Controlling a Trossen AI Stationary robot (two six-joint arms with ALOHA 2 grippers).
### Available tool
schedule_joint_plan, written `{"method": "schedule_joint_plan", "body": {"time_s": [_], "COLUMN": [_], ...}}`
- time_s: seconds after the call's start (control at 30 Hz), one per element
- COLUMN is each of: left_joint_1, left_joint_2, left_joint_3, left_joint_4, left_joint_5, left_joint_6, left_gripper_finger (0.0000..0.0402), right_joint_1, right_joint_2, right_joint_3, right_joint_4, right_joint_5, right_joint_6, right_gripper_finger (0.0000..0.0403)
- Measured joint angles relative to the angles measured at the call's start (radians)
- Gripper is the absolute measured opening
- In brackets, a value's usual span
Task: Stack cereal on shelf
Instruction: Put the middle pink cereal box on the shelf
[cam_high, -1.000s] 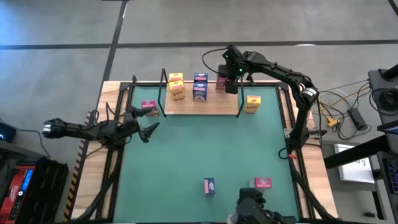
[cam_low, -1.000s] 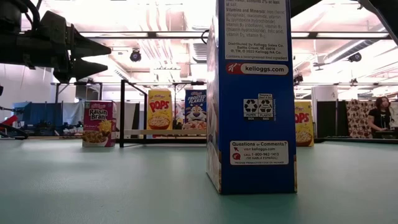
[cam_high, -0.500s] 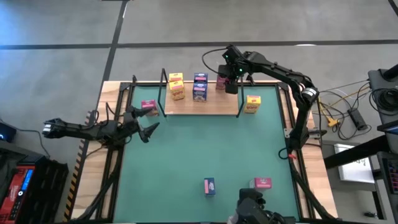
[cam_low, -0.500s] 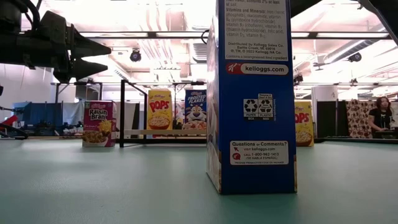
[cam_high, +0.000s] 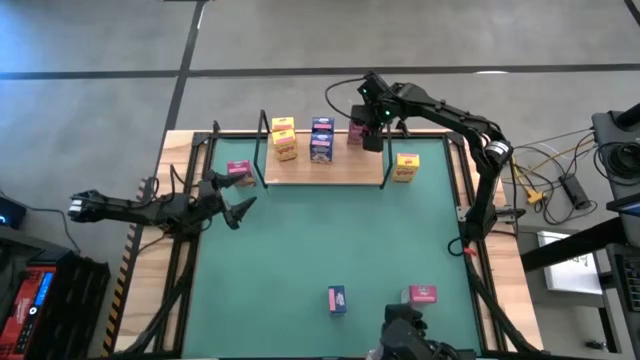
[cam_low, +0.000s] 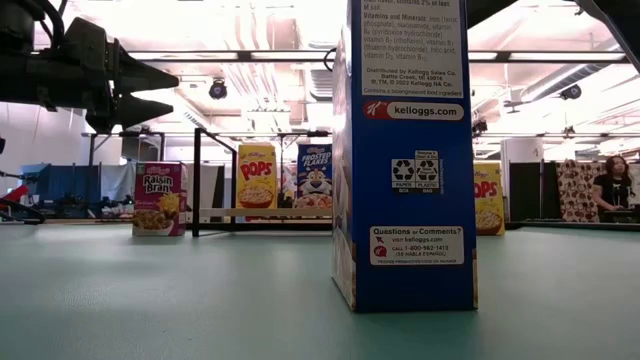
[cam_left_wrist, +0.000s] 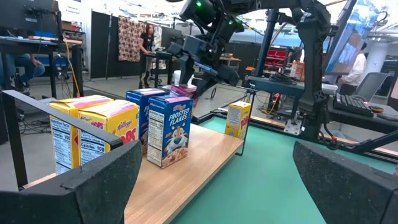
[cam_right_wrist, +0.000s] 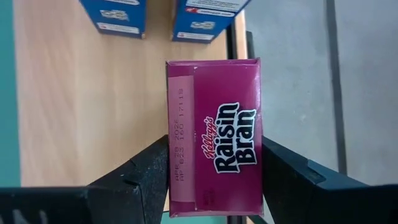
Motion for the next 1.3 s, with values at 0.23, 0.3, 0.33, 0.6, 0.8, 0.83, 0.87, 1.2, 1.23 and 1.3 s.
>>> {"method": "schedule_joint_plan", "body": {"time_s": [0.23, 0.3, 0.33, 0.6, 0.8, 0.83, 0.87, 1.2, 1.23, 1.3], "left_joint_1": [0.000, 0.000, 0.000, 0.000, 0.000, 0.000, 0.000, 0.000, 0.000, 0.000], "left_joint_2": [0.000, 0.000, 0.000, 0.000, 0.000, 0.000, 0.000, 0.000, 0.000, 0.000], "left_joint_3": [0.000, 0.000, 0.000, 0.000, 0.000, 0.000, 0.000, 0.000, 0.000, 0.000], "left_joint_4": [0.000, 0.000, 0.000, 0.000, 0.000, 0.000, 0.000, 0.000, 0.000, 0.000], "left_joint_5": [0.000, 0.000, 0.000, 0.000, 0.000, 0.000, 0.000, 0.000, 0.000, 0.000], "left_joint_6": [0.000, 0.000, 0.000, 0.000, 0.000, 0.000, 0.000, 0.000, 0.000, 0.000], "left_gripper_finger": [0.0400, 0.0400, 0.0400, 0.0400, 0.0400, 0.0400, 0.0400, 0.0400, 0.0400, 0.0400], "right_joint_1": [0.000, 0.000, 0.000, 0.000, 0.000, 0.000, -0.002, -0.001, 0.000, 0.000], "right_joint_2": [0.000, -0.001, -0.001, -0.008, -0.008, -0.008, -0.008, -0.008, -0.008, -0.008], "right_joint_3": [0.000, 0.000, 0.000, 0.000, 0.006, 0.007, 0.009, 0.009, 0.009, 0.009], "right_joint_4": [-0.012, -0.015, -0.016, -0.026, -0.027, -0.025, -0.025, -0.031, -0.030, -0.030], "right_joint_5": [-0.025, -0.025, -0.026, -0.041, -0.042, -0.041, -0.041, 0.021, 0.021, 0.020], "right_joint_6": [0.000, 0.000, 0.000, 0.000, -0.002, -0.002, -0.003, -0.083, -0.089, -0.081], "right_gripper_finger": [0.0203, 0.0203, 0.0203, 0.0203, 0.0203, 0.0203, 0.0203, 0.0231, 0.0239, 0.0257]}}
